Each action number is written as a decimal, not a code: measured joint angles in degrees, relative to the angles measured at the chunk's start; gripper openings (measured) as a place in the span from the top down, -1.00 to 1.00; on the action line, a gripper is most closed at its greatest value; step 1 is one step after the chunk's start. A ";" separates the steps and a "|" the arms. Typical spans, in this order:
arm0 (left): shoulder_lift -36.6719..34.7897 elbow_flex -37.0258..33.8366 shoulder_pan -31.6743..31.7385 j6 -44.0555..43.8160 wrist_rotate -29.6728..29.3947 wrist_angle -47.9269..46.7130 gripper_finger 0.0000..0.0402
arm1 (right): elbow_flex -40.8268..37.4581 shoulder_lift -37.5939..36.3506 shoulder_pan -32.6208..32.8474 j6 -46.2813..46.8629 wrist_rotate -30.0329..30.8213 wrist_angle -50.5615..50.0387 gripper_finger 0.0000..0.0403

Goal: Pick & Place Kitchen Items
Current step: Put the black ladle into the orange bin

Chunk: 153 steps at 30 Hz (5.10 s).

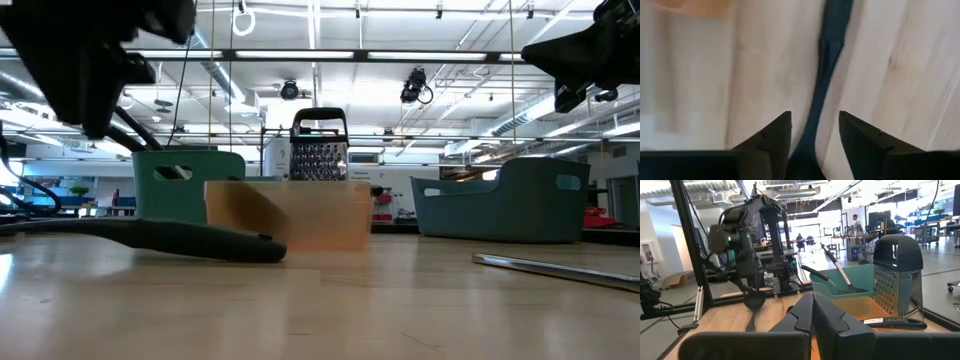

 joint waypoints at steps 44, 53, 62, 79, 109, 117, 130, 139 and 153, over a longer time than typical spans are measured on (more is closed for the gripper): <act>18.06 -0.36 2.98 15.15 6.83 10.72 0.63 | 0.00 0.01 -0.02 -0.03 -0.48 0.03 0.92; 3.63 0.38 0.43 18.26 0.33 10.35 0.63 | 0.00 0.01 -0.01 -0.21 -0.46 0.03 0.92; -21.00 -6.90 2.52 30.65 -1.50 25.17 0.63 | 0.00 0.01 0.00 0.18 -0.46 0.03 0.92; -58.43 -33.66 2.39 17.66 -23.27 39.19 0.63 | 0.00 -0.01 0.00 0.03 0.00 0.03 0.92; -21.18 2.59 22.98 34.19 -23.26 48.54 0.63 | 0.00 -0.01 -0.02 0.45 -0.31 0.03 0.92; -9.85 8.40 28.70 34.18 -18.99 48.46 0.63 | 0.00 -0.01 -0.02 0.21 -0.63 0.03 0.92; 5.30 8.51 31.73 31.17 -25.86 54.59 0.63 | 0.00 -0.01 -0.02 -0.01 -0.61 0.04 0.92; 12.03 8.51 31.95 29.32 -29.38 55.43 0.63 | 0.00 0.01 0.00 0.01 -0.63 0.05 0.92; 17.91 8.51 31.98 23.66 -31.68 55.10 0.77 | 0.00 0.01 0.00 0.01 -0.66 0.05 0.92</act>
